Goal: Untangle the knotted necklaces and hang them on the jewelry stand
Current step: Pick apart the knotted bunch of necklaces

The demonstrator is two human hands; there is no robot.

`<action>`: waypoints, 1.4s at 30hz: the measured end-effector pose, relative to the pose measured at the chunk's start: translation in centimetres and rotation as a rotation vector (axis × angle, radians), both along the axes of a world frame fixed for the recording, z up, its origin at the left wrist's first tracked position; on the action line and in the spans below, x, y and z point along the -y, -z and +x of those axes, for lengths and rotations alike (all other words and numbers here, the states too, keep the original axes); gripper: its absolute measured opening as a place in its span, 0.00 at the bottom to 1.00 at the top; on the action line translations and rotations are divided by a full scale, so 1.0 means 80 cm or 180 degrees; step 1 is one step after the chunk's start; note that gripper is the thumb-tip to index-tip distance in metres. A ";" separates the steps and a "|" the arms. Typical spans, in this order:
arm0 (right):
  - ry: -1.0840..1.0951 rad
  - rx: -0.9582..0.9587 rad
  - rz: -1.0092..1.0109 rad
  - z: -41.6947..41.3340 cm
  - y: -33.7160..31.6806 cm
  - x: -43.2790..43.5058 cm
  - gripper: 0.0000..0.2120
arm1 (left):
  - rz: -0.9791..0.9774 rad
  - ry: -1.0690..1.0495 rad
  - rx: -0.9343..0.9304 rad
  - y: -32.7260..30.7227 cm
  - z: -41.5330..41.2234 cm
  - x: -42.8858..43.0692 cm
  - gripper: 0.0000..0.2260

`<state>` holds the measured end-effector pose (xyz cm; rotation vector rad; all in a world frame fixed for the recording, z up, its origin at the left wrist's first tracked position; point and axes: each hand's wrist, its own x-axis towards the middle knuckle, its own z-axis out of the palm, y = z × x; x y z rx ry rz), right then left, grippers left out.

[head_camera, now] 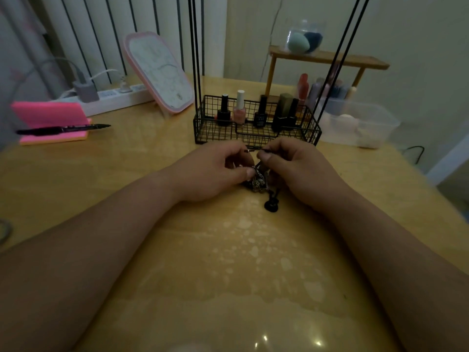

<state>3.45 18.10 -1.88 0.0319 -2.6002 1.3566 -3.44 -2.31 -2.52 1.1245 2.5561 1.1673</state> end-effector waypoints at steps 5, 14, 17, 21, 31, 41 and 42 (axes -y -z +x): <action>-0.0084 0.0112 0.0108 0.000 -0.001 0.000 0.07 | 0.0356 -0.0320 -0.0006 -0.003 -0.003 0.001 0.02; -0.0207 0.0167 0.0457 0.004 -0.003 0.007 0.02 | 0.0704 -0.0304 0.0463 -0.006 0.001 0.000 0.07; -0.0060 0.0093 0.0355 0.002 -0.003 0.003 0.03 | 0.0627 -0.0147 0.0501 -0.007 0.004 -0.001 0.06; 0.0074 0.0110 -0.0087 0.002 -0.003 0.001 0.04 | 0.0344 -0.0153 0.0211 -0.004 0.007 -0.006 0.08; 0.0088 0.0190 -0.0354 0.003 -0.007 0.002 0.07 | 0.0606 -0.0300 0.0507 -0.009 0.001 0.001 0.10; -0.0200 0.0000 0.0234 0.006 -0.005 0.012 0.04 | 0.1146 -0.0180 0.0988 -0.007 0.001 0.000 0.13; -0.0162 -0.0019 0.0254 0.005 -0.004 0.011 0.04 | 0.1160 -0.0194 0.0965 -0.007 0.001 -0.001 0.14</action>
